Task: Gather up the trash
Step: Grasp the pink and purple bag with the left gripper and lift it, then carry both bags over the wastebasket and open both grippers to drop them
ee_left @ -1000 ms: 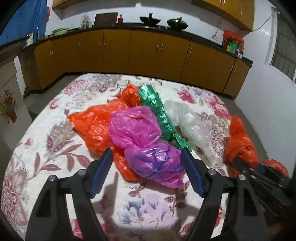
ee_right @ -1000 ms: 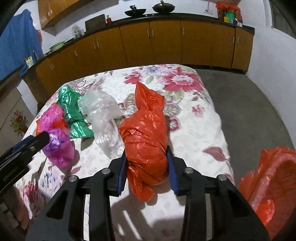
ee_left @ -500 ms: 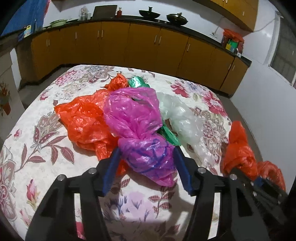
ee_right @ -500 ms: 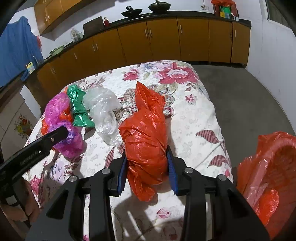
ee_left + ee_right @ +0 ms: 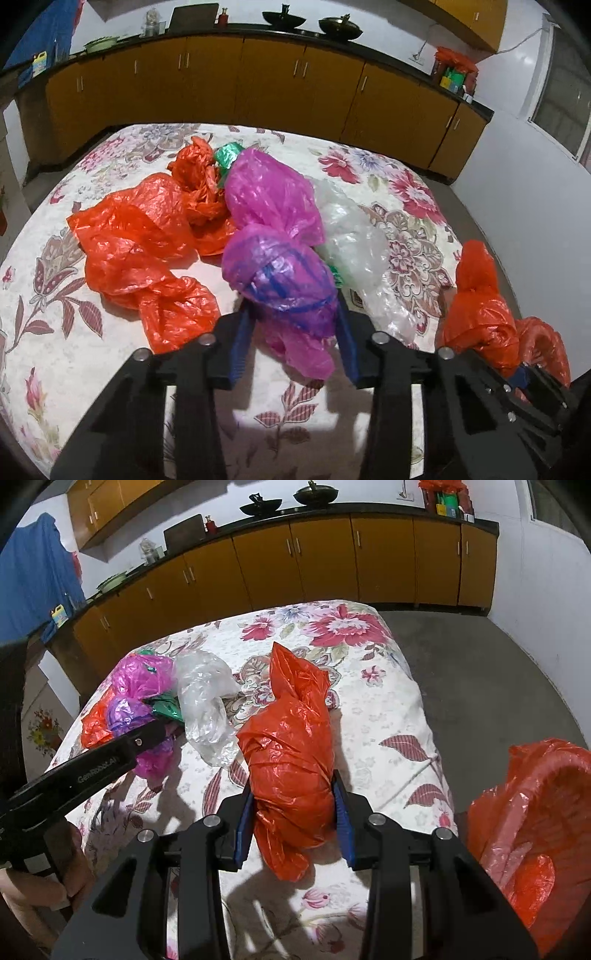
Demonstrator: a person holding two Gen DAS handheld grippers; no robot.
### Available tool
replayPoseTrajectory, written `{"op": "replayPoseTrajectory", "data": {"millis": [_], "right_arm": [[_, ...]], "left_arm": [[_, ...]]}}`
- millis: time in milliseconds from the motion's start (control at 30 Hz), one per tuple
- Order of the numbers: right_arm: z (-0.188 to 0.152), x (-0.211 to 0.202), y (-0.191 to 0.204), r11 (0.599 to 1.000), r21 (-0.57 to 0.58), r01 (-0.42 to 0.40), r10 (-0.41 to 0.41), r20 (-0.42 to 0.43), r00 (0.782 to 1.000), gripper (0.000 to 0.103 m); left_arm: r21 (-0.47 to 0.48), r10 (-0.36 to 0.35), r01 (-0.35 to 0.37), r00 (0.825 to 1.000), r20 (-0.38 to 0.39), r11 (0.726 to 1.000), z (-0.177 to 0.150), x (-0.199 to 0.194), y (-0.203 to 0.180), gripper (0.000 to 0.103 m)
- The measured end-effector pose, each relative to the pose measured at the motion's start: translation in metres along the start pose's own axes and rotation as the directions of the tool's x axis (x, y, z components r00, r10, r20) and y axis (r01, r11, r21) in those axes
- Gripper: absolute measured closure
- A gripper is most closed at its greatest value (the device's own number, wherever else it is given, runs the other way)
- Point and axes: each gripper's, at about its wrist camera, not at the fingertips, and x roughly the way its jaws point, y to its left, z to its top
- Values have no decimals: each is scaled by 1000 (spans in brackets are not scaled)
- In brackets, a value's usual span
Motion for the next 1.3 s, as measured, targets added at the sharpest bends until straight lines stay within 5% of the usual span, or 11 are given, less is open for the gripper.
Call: {"op": "replayPoseTrajectory", "data": {"millis": [467,700,1300], "right_arm": [[-10,-57,-11,1000,6,20,-20,84,996,65],[-18,-103,-27,997,26,77,-80,157,984,65],[-45,-215,-99,958,195,212,-263,297,918,65]], "left_arm": [[72,-28,22,996,82,997,-22,-64,7,65],[136,-106,91,988,109,987,-30,-96,-20,65],[303,-372,337,926,63,891,-57,-142,-137,65]]}}
